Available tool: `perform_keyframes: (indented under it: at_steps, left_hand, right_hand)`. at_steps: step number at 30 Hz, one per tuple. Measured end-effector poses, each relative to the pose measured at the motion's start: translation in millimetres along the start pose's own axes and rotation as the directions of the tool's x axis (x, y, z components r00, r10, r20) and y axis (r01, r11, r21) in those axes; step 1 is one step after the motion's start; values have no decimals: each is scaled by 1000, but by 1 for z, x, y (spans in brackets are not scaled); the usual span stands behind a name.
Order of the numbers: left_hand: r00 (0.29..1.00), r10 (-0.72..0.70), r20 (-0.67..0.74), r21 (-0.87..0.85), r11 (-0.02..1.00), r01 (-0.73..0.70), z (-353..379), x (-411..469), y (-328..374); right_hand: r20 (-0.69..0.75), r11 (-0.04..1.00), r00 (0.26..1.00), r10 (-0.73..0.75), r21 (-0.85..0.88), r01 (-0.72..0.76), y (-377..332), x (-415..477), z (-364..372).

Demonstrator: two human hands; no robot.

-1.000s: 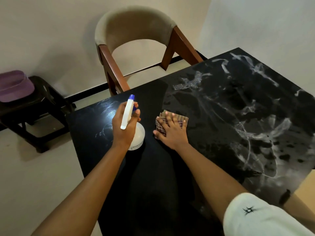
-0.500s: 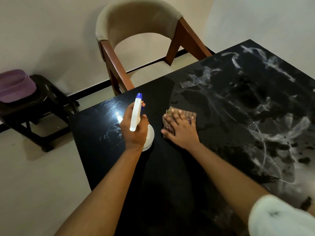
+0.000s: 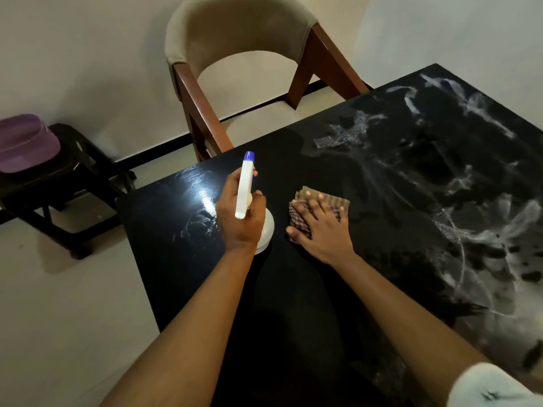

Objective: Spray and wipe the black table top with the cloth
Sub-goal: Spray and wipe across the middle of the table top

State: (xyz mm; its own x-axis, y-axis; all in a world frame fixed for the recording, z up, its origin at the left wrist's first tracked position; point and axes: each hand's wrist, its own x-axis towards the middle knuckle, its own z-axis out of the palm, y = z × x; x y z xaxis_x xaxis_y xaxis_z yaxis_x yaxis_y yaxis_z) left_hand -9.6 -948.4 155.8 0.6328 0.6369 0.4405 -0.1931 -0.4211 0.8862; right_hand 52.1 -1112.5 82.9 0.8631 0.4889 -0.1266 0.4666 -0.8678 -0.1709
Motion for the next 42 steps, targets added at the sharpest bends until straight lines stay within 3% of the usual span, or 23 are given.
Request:
perform_keyframes:
  at_steps: [6, 9, 15, 23, 28, 34, 40, 42]
  left_hand:
    - [1000, -12, -22, -2, 1000, 12, 4, 1, -3]
    - [1000, -4, -27, 19, 1000, 4, 4, -1, -2]
    - [999, -43, -16, 44, 998, 43, 3, 0, 2]
    - [982, -182, 51, 48, 982, 180, -7, -22, 27]
    - [964, -245, 101, -15, 969, 248, -23, -77, 70]
    - [960, -247, 135, 6, 969, 249, -44, -143, 97]
    - [963, -254, 93, 18, 967, 253, -56, -171, 95]
    - [966, -242, 94, 2, 970, 243, -57, -173, 97]
  right_hand:
    - [41, 992, 992, 120, 41, -122, 3, 104, -19]
    - [13, 991, 991, 130, 37, -130, 0, 105, -20]
    - [-25, 999, 1000, -1, 45, 2, 4, -12, -4]
    - [-42, 999, 999, -28, 31, 29, 8, -199, 30]
    - [36, 998, 999, -32, 50, 30, 17, -185, 17]
    - [110, 990, 988, 108, 81, -117, 24, -126, 1]
    - [24, 995, 1000, 13, 99, -15, 13, -230, 15]
    - [61, 991, 998, -34, 131, 26, 10, -279, 21]
